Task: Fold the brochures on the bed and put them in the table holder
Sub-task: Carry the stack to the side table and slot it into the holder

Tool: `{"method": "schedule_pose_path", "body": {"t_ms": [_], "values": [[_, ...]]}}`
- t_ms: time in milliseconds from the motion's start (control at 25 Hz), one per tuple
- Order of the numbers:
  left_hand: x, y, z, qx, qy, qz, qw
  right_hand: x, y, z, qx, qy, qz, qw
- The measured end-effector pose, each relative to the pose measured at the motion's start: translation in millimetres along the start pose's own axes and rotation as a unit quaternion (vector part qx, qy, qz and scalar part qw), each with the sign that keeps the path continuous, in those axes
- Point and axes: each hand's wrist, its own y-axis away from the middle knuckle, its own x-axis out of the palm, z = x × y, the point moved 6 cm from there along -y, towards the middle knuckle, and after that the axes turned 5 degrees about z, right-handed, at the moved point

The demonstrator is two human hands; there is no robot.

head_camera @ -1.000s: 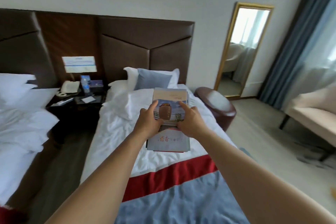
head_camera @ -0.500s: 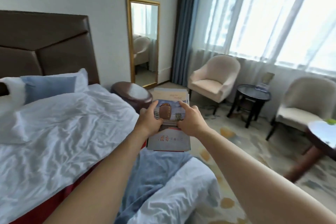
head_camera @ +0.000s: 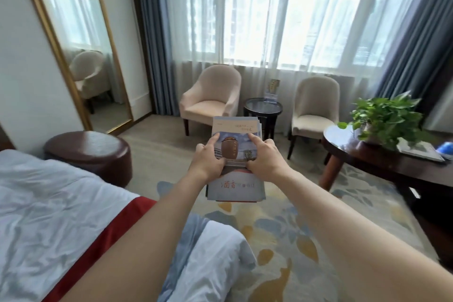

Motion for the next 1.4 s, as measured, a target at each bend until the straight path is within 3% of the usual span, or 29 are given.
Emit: {"method": "schedule_pose_path", "body": {"t_ms": [560,1000,1400], "values": [[104.3,-167.8,-54.5,0.043,-0.002,0.086,0.995,-57.7,-122.2,-111.7,0.076,-0.019,-0.044,0.996],[153.7,-330.3,-95.6,0.039,-0.007,0.072,0.997,-118.2,-279.6,-174.8,0.048,-0.006,-0.041,0.998],[177.8,-514.8,-83.9,0.051,-0.004,0.065,0.997,-124.9,-463.5,-212.4,0.052,-0.026,-0.047,0.997]]}}
